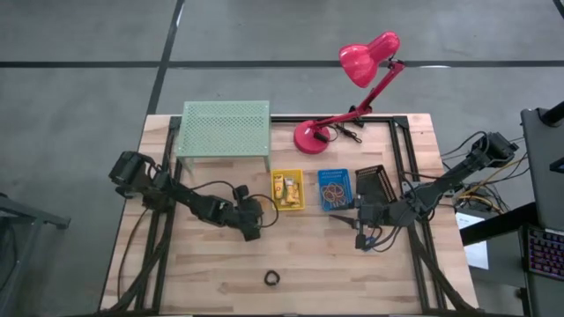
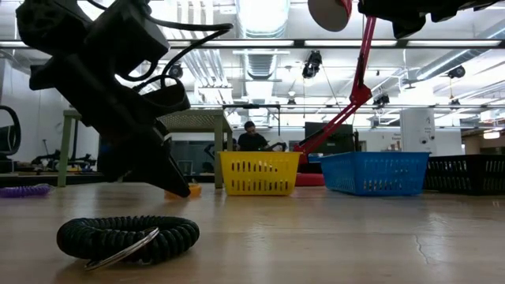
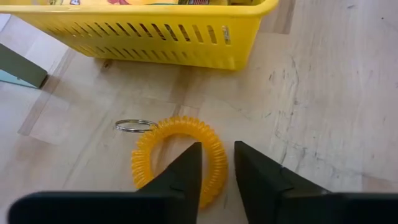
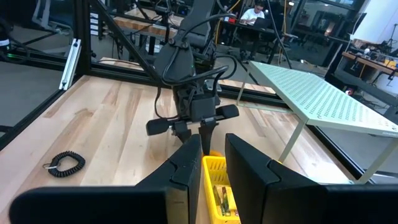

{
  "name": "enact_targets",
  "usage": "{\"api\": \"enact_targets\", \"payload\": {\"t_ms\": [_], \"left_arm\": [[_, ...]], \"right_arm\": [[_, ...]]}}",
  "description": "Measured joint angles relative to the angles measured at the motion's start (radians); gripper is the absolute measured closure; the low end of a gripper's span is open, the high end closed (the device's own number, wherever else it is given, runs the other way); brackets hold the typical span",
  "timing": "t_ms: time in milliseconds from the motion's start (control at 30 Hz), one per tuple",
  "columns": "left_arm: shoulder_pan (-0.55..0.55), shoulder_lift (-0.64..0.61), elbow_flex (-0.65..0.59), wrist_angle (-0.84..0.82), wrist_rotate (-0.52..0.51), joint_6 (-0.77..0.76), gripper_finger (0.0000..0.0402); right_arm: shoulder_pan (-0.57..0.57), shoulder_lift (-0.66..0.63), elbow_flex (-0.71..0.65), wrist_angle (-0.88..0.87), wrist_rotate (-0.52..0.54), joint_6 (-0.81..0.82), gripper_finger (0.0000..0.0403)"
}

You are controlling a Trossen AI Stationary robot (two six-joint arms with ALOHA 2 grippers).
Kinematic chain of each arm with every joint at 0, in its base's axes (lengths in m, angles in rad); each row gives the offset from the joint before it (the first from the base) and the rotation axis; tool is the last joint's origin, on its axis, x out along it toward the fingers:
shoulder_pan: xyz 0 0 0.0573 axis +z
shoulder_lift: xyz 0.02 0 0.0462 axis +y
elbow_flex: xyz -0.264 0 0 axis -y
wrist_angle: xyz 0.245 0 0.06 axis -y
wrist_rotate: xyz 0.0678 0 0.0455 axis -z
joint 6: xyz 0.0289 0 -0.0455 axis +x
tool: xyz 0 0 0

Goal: Pick & Place Office Desk Supplies
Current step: Put the yellow spring keychain into the black basket

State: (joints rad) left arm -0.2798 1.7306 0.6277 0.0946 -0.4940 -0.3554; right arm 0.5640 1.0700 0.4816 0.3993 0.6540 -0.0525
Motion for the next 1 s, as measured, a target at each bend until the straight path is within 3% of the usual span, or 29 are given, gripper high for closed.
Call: {"api": "enact_targets", "payload": {"t_ms": [333,733,1000], "left_arm": [[0.002,0.001,-0.002,0.024,0.003,0.038,0.0379],[0.000,-0.012,0.000,0.026,0.004,0.034,0.0381],[-0.002,-0.192,-0.002,0.014,-0.004,0.048,0.0383]], "right_arm": [[0.000,0.000,0.000,0.000,0.000,0.000,0.0335],[0.000,0.000,0.000,0.000,0.000,0.000,0.0335],[0.000,0.000,0.000,0.000,0.000,0.000,0.0335]]}}
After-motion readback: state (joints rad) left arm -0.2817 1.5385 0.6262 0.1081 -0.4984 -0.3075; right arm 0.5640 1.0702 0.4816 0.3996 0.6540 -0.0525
